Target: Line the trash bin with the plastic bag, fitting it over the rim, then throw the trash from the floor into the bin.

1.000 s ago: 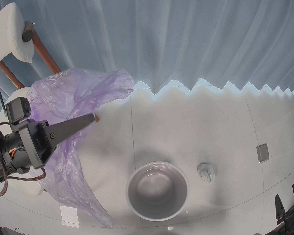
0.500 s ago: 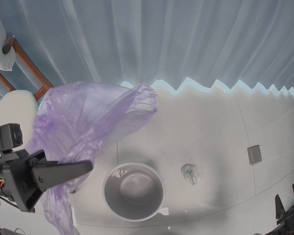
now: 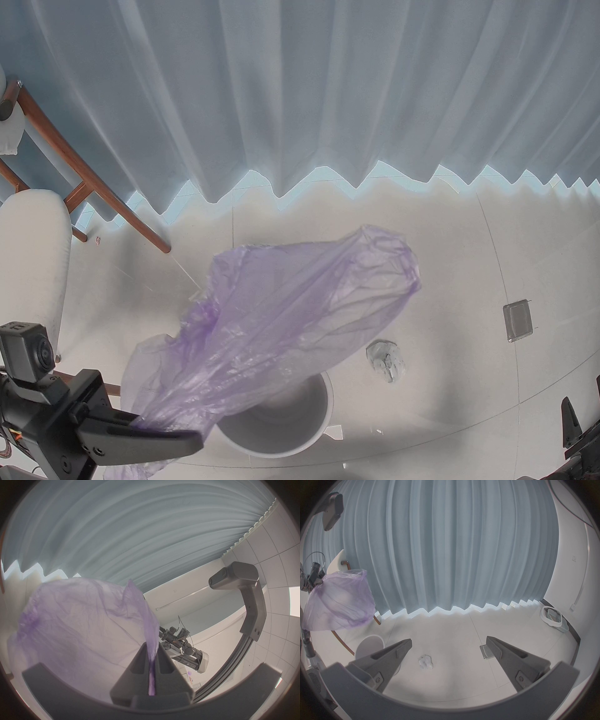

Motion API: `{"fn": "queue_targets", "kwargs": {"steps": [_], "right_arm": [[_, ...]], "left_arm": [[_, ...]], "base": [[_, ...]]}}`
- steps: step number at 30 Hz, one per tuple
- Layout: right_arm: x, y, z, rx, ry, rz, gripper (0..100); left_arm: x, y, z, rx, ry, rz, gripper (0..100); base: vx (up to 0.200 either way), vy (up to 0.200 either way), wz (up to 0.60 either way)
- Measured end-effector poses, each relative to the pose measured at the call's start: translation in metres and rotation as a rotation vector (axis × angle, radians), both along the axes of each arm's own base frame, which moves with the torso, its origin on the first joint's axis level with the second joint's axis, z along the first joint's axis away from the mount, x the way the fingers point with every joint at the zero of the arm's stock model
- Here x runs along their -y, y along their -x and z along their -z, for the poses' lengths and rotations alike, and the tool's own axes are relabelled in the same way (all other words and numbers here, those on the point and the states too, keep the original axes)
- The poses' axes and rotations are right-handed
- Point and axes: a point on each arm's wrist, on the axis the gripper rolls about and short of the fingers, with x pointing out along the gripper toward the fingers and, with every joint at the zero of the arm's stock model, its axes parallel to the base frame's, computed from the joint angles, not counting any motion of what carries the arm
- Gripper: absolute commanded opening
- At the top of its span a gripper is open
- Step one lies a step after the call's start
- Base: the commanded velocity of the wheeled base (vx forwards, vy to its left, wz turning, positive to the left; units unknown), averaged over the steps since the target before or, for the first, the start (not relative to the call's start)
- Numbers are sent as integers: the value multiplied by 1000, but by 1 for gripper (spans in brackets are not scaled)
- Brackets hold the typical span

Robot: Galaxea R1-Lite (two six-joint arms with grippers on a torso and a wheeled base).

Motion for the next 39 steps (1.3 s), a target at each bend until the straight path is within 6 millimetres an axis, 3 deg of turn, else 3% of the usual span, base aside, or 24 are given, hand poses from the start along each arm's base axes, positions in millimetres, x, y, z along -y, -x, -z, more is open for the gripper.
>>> {"fn": "queue_targets", "kwargs": {"steps": [15, 26, 39], "right_arm": [[0, 0, 0, 0, 0, 1, 100], [0, 0, 0, 0, 0, 0, 100], [0, 0, 0, 0, 0, 0, 100]], "left_arm": [[-1, -7, 13, -45, -49, -48, 0], [-1, -34, 34, -58, -161, -154, 0], [2, -49, 23, -48, -146, -196, 0]], "base": [[0, 0, 0], [0, 0, 0], [0, 0, 0]]}}
